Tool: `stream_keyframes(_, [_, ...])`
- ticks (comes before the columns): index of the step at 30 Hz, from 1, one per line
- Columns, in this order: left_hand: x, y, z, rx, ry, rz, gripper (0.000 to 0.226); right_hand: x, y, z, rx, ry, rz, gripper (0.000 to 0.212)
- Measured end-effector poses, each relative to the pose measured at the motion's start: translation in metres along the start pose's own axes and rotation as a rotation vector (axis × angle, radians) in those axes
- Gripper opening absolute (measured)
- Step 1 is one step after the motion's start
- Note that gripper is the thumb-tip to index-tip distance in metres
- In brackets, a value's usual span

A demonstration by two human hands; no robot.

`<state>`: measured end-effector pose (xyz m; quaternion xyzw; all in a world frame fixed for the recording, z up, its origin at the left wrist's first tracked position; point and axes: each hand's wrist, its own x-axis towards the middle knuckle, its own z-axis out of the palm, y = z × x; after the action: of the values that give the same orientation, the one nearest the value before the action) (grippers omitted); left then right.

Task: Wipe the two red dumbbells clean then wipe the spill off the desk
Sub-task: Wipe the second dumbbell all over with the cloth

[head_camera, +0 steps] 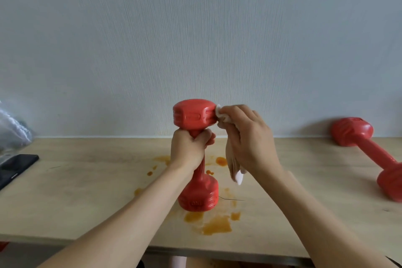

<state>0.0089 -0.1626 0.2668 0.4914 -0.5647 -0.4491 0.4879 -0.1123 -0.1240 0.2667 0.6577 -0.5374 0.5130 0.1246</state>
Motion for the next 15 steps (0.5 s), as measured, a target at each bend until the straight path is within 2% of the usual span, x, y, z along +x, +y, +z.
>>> stream_keyframes(3, [0.001,-0.002,-0.001,0.029,-0.013,0.016,0.022,0.001,0.004,0.003,-0.004,-0.009,0.026,0.023])
stream_keyframes(9, [0.007,-0.001,0.001,0.101,-0.004,0.029,0.023,0.004,-0.016,-0.001,-0.194,0.043,-0.146,0.029])
stream_keyframes(15, [0.007,-0.004,0.004,0.124,-0.017,0.058,0.021,0.008,-0.004,-0.001,-0.127,-0.014,-0.004,0.029])
